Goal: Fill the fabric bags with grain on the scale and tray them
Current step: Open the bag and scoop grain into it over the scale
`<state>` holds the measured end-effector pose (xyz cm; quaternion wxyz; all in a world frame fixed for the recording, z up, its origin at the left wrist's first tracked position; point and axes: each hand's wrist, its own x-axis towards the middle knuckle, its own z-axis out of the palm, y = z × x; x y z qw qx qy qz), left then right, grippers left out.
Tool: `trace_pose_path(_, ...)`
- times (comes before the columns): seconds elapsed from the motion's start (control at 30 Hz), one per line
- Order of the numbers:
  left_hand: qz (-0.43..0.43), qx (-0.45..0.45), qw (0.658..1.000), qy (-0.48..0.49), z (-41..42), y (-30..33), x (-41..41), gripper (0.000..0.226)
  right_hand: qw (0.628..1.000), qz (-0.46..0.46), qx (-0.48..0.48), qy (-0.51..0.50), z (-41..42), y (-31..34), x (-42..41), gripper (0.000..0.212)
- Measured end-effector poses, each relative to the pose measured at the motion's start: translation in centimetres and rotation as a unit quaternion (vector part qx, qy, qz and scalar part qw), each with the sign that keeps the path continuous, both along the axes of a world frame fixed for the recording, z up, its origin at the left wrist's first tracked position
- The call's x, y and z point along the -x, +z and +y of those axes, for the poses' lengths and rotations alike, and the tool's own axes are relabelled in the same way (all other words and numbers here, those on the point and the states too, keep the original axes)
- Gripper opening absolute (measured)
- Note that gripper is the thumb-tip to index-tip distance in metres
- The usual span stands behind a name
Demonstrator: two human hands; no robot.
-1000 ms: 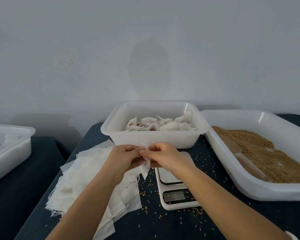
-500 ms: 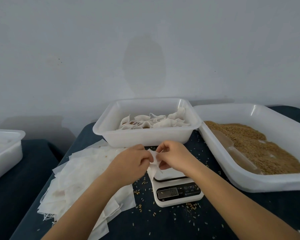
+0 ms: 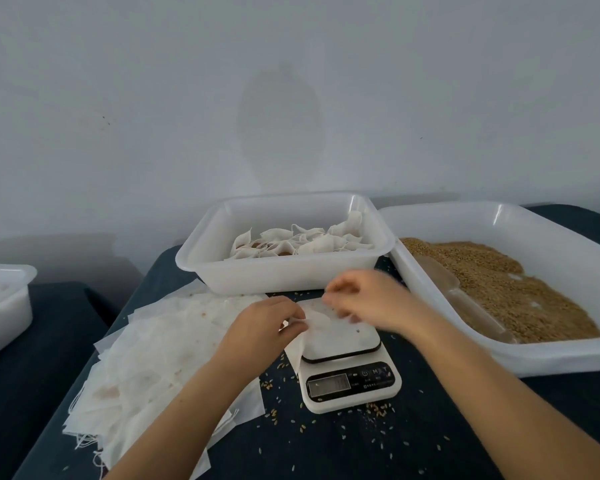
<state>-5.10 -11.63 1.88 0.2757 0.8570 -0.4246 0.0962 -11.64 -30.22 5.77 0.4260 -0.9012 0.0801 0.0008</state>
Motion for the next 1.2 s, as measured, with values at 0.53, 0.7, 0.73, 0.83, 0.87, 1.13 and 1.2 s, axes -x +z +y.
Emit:
trace_pose_path(0.53, 0.008, 0.066, 0.998, -0.018, -2.6, -0.2, 0.9, 0.003, 0.869, 0.337, 0.334, -0.143, -13.6, 1.0, 0.3, 0.042)
trace_pose_path(0.7, 0.016, 0.065, 0.998, -0.013, -2.6, -0.1, 0.7, 0.004, 0.899, 0.291, 0.264, -0.196, -13.9, 1.9, 0.8, 0.045)
trace_pose_path(0.73, 0.016, 0.064, 0.998, -0.012, -2.6, -0.1, 0.6, 0.004, 0.907, 0.276, 0.229, -0.221, -14.1, 2.3, 1.0, 0.052)
trace_pose_path(0.83, 0.014, 0.068, 0.997, -0.016, -2.7, -0.1, 0.5, 0.002, 0.916, 0.254, 0.164, -0.263, -14.7, 3.8, 1.6, 0.06)
trace_pose_path(0.87, 0.013, 0.072, 0.997, -0.018, -2.8, 0.0, 0.6, 0.003, 0.914, 0.252, 0.166, -0.27, -15.1, 4.2, 1.8, 0.061)
trace_pose_path(1.13, 0.01, 0.09, 0.996, -0.026, -3.2, 0.2, 0.6, 0.005, 0.893, 0.316, 0.222, -0.23, -16.5, 6.3, 4.3, 0.054)
trace_pose_path(1.2, 0.01, 0.092, 0.995, -0.03, -3.3, 0.2, 0.6, 0.005, 0.889, 0.334, 0.228, -0.216, -16.4, 6.6, 4.7, 0.052)
